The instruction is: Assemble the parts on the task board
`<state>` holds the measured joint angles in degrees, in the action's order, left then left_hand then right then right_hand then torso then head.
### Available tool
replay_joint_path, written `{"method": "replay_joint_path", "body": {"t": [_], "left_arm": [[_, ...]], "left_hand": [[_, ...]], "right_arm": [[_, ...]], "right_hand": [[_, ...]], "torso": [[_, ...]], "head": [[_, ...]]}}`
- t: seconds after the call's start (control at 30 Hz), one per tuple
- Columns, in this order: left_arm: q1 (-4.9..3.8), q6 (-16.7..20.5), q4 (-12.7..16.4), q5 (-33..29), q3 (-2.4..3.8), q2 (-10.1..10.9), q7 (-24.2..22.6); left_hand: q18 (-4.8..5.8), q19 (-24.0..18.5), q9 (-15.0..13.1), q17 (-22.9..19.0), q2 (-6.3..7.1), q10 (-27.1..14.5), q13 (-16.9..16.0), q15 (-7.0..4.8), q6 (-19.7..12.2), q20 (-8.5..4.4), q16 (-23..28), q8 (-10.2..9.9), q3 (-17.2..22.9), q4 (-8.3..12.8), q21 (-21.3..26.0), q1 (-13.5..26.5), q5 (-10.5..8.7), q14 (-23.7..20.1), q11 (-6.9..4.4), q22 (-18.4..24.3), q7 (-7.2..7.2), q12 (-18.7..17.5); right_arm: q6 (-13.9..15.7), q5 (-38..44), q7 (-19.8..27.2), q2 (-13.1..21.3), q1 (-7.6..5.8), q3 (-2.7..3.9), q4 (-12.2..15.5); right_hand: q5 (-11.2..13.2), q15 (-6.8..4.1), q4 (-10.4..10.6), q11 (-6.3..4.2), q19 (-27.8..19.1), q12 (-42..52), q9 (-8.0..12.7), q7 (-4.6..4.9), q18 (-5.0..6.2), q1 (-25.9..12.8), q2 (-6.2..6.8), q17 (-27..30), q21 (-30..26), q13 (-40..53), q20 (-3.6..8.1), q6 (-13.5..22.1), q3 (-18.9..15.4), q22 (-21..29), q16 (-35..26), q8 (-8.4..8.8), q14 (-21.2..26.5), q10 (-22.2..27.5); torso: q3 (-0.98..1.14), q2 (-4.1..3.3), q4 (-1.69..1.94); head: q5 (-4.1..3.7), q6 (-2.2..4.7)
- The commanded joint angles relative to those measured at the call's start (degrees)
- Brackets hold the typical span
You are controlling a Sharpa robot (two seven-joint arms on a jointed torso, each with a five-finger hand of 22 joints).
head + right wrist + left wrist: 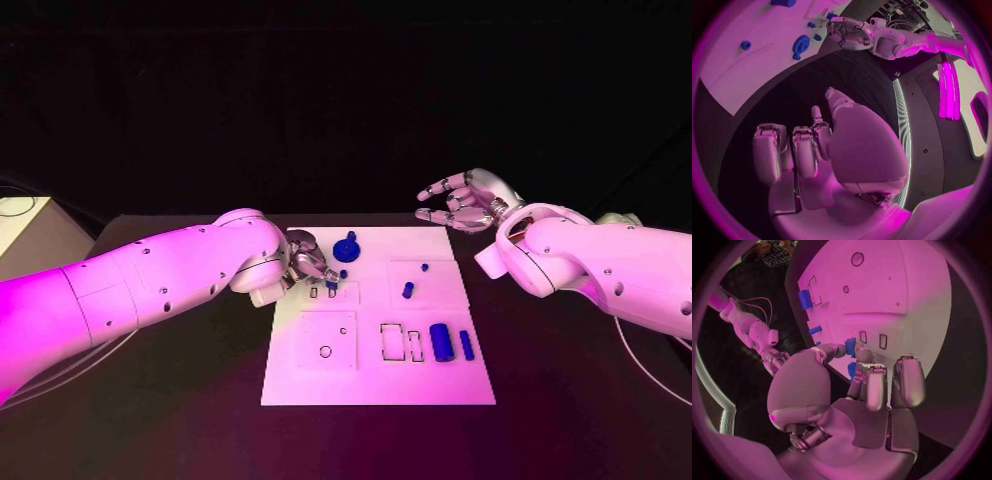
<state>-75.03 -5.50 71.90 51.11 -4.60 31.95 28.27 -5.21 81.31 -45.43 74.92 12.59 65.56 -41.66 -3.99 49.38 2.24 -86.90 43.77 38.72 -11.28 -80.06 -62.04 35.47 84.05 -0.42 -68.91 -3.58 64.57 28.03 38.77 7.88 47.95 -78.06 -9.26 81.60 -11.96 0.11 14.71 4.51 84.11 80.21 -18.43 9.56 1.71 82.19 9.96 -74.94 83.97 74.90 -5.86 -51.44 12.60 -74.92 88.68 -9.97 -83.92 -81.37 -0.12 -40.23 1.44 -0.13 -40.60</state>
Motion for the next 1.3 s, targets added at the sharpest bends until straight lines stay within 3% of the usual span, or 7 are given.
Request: {"method": "replay_joint_path", "body": {"t": [0.03,0.27,0.4,0.47,0.8,1.07,1.3], "left_arm": [[0.1,1.13,0.25,3.23,-0.15,-0.19,-0.64],[0.19,1.0,0.54,5.44,-0.58,-0.38,-0.54],[0.21,0.67,0.57,5.76,-0.66,-0.42,-0.45],[0.22,0.64,0.58,5.83,-0.68,-0.44,-0.43],[0.24,-0.93,0.62,6.02,-0.72,-0.55,-0.18],[0.26,-1.73,0.34,6.66,-0.79,-0.77,0.01],[0.3,-2.1,0.15,7.03,-1.05,-0.92,0.11]], "left_hand": [[1.0,0.28,-0.03,10.24,-0.67,0.81,-0.16,-0.39,0.28,-0.31,0.36,0.16,13.44,13.85,-0.3,-0.13,0.2,4.58,-0.4,0.0,0.0,0.37],[0.99,0.27,-0.04,10.24,-0.65,0.83,-0.17,-0.4,0.3,-0.31,0.37,0.16,13.45,13.87,-0.28,-0.14,0.25,4.58,-0.41,0.04,0.01,0.38],[1.0,0.28,-0.05,10.18,-0.64,0.9,-0.27,-0.42,0.33,-0.32,0.41,0.17,13.47,13.9,-0.29,-0.15,0.31,4.56,-0.42,0.03,0.02,0.43],[1.0,0.28,-0.05,10.18,-0.64,0.9,-0.27,-0.42,0.33,-0.32,0.41,0.17,13.47,13.9,-0.29,-0.15,0.31,4.56,-0.42,0.03,0.02,0.43],[1.01,0.3,-0.07,10.14,-0.6,0.89,-0.2,-0.44,0.38,-0.35,0.43,0.16,13.49,13.95,-0.31,-0.17,0.41,4.56,-0.44,-0.03,0.05,0.39],[1.01,0.3,-0.07,10.14,-0.6,0.89,-0.2,-0.44,0.38,-0.35,0.43,0.16,13.49,13.95,-0.31,-0.17,0.41,4.56,-0.44,-0.03,0.05,0.39],[1.0,0.29,-0.09,10.14,-0.57,0.89,-0.17,-0.46,0.43,-0.37,0.43,0.15,13.53,14.02,-0.3,-0.19,0.49,4.56,-0.47,0.0,0.07,0.36]], "right_arm": [[-0.2,0.15,0.9,0.03,0.01,0.04,-0.23],[0.8,-1.36,3.19,-0.3,0.01,0.04,-1.06],[1.05,-3.72,4.85,-0.68,0.02,0.02,-1.9],[1.13,-4.85,5.53,-0.84,0.04,0.02,-2.31],[0.9,-7.65,7.03,-1.12,0.09,0.01,-3.16],[0.29,-9.49,8.06,-1.45,0.16,0.01,-3.8],[0.06,-10.17,8.4,-1.54,0.24,0.01,-4.07]], "right_hand": [[0.38,0.09,0.29,0.11,2.54,-0.47,0.09,-0.02,0.37,-0.6,0.3,-10.38,-1.56,6.26,-0.11,0.53,0.0,-8.95,-1.03,-0.39,-4.86,0.56],[0.2,-0.26,0.46,-0.11,-3.56,-10.72,0.03,-0.18,3.45,-0.24,1.09,-0.61,-15.37,-2.27,0.15,1.21,1.55,1.49,-7.74,-0.99,-1.65,8.8],[-0.06,0.28,0.9,0.25,-16.87,-35.21,-0.44,0.07,8.97,0.65,2.0,20.61,-48.27,-23.34,-0.11,2.64,4.64,25.7,-27.6,-2.27,8.82,25.28],[-0.23,0.67,1.19,0.64,-18.8,-40.96,-0.72,0.3,8.7,0.82,2.51,30.98,-53.83,-28.72,-0.73,3.64,6.52,29.75,-40.44,-2.98,15.61,27.39],[-0.21,3.52,-0.18,2.87,-20.39,-56.5,-1.51,2.03,8.67,-1.41,4.23,38.83,-72.17,-51.6,-3.51,5.33,10.69,46.85,-63.79,-6.33,20.21,25.56],[-0.38,5.94,-2.21,4.31,-23.12,-62.53,-0.37,2.9,8.81,-2.9,4.16,46.02,-80.41,-62.59,-6.34,5.42,12.38,57.93,-76.0,-5.49,23.63,24.43],[-0.4,6.12,-2.69,4.43,-23.34,-63.1,-0.15,3.0,8.84,-3.25,4.1,47.05,-80.38,-64.27,-6.56,5.35,12.49,59.74,-77.26,-5.29,23.48,24.1]], "torso": [[-0.06,-0.09,-0.02],[0.01,-0.04,-0.08],[0.0,-0.04,-0.06],[0.01,-0.05,-0.07],[0.0,-0.04,-0.06],[0.04,-0.07,-0.02],[-0.01,-0.04,-0.02]], "head": [[0.0,-0.03],[0.17,-0.24],[0.22,-0.39],[0.23,-0.3],[0.15,-0.56],[0.35,-0.75],[0.32,-0.97]]}}
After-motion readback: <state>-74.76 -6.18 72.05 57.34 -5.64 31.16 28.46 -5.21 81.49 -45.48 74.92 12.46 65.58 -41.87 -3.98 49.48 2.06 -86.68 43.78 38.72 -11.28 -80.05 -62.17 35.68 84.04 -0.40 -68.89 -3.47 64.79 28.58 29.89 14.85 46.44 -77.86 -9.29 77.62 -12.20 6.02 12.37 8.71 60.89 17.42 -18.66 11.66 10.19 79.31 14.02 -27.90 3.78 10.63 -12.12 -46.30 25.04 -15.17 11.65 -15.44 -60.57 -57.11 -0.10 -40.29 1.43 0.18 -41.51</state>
